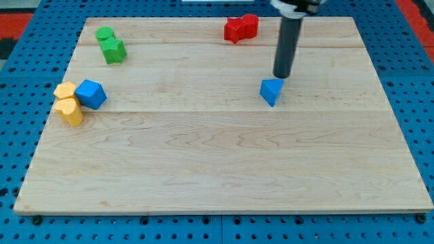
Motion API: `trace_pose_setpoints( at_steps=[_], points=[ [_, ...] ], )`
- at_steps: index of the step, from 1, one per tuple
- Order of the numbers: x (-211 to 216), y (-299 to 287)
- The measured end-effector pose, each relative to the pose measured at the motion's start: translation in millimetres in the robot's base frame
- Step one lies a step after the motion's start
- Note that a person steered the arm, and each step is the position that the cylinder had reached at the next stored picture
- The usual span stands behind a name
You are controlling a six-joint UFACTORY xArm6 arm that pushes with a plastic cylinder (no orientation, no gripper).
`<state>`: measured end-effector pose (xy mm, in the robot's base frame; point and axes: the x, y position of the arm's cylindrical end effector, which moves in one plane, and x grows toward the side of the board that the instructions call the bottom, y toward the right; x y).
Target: Place the green circle in between the green star and the yellow heart
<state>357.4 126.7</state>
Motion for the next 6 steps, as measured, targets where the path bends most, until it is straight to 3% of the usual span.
trace_pose_setpoints(
  at_steps=[2, 3, 4, 5, 6],
  points=[
    [56.2, -90.0],
    [71.1, -1.0],
    [38.6, 5.7],
    [23.8, 53.7],
    [84.5, 64.8]
  ],
)
